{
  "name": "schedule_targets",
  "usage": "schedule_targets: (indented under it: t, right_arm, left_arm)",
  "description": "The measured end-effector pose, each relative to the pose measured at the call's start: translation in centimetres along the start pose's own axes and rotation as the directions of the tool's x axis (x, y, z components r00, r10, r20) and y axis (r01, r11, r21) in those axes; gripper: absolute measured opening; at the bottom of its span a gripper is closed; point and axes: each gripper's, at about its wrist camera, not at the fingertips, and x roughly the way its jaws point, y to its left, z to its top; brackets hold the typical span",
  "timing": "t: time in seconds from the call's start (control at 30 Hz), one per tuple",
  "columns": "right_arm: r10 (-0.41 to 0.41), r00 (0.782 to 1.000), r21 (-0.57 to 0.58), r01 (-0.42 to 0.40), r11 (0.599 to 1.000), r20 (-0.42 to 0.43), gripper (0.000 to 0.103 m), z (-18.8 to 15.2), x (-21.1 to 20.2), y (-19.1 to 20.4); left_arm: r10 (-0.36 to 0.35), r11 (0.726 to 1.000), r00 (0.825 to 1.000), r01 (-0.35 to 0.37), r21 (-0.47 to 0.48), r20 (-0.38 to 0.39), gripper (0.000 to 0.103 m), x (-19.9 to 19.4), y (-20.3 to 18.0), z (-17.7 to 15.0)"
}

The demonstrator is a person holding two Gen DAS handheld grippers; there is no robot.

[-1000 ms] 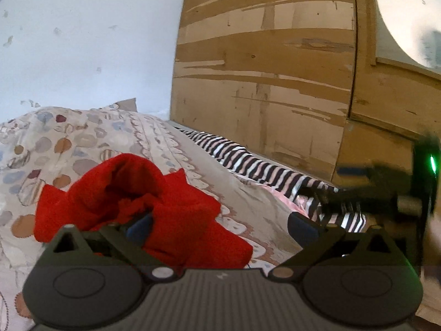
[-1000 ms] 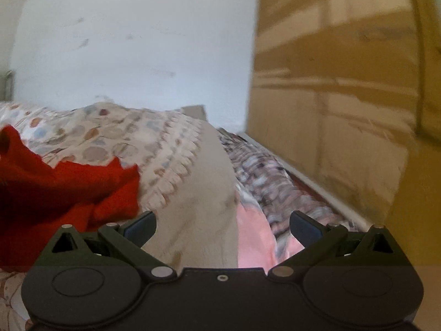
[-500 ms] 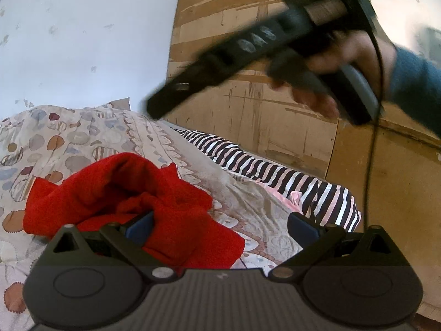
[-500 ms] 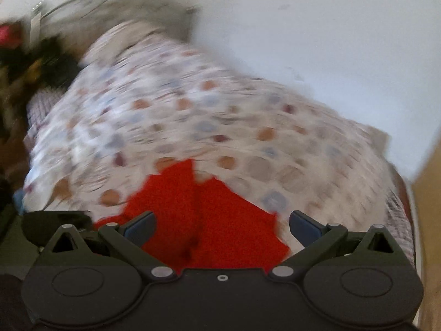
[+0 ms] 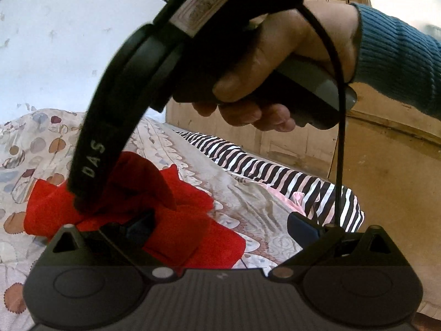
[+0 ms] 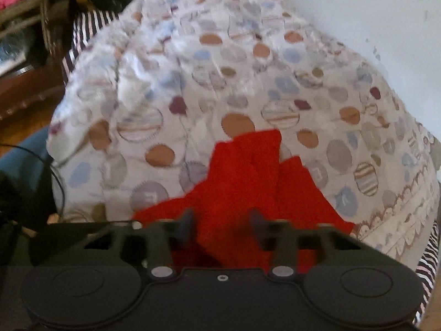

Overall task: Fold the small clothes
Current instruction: 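Grasp the sweater with the right gripper while the left gripper releases it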

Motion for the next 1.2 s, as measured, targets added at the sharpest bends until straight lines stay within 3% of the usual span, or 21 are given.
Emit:
schedule_targets:
  t: [0.17, 0.27, 0.37, 0.5, 0.63, 0.73, 0.97, 1.1, 1.2]
  right_arm:
    - [-0.038, 0.995, 0.122, 0.027, 0.992, 0.088, 0.023, -2.3, -1.8, -2.4]
    - [-0.091, 0.985, 0.260, 0.050, 0.964, 0.148, 0.020, -4.9, -3.2, -4.8]
    - [-0.144, 0.971, 0.414, 0.053, 0.909, 0.193, 0.018, -8.5, -3.9, -7.0]
    - [-0.178, 0.955, 0.627, -0.012, 0.779, 0.239, 0.017, -14.6, -3.1, -8.5]
    - [-0.183, 0.947, 0.715, -0.066, 0.696, 0.265, 0.017, -18.3, -1.5, -8.0]
    - [-0.192, 0.939, 0.748, -0.093, 0.657, 0.286, 0.017, -19.5, -0.8, -7.6]
    - [-0.220, 0.920, 0.790, -0.136, 0.597, 0.324, 0.017, -21.5, 0.0, -7.0]
    - [-0.230, 0.915, 0.803, -0.145, 0.577, 0.331, 0.017, -22.0, 0.3, -6.8]
    - [-0.237, 0.914, 0.806, -0.142, 0.575, 0.330, 0.017, -22.1, 0.4, -6.6]
  left_arm:
    - [-0.001, 1.000, 1.000, 0.001, 0.015, -0.002, 0.102, 0.1, -0.2, -0.1]
    - [-0.006, 1.000, 1.000, 0.006, 0.008, -0.005, 0.102, 0.0, -0.1, 0.1]
    - [-0.014, 1.000, 1.000, 0.014, 0.002, -0.008, 0.102, 0.0, -0.1, 0.2]
    - [-0.045, 0.999, 0.999, 0.045, 0.008, -0.023, 0.101, 0.2, -0.3, 0.1]
    - [-0.057, 0.997, 0.998, 0.058, 0.041, -0.037, 0.101, 0.4, -0.8, -0.4]
    - [-0.072, 0.997, 0.997, 0.073, 0.038, -0.029, 0.100, 0.5, -0.8, -0.5]
    - [-0.118, 0.982, 0.992, 0.121, -0.144, 0.035, 0.099, -2.3, 2.1, 0.7]
    - [-0.046, 0.968, 0.996, 0.064, -0.243, 0.080, 0.102, -4.4, 4.3, 1.5]
    - [0.047, 0.938, 0.995, -0.013, -0.348, 0.091, 0.102, -5.5, 6.4, 1.6]
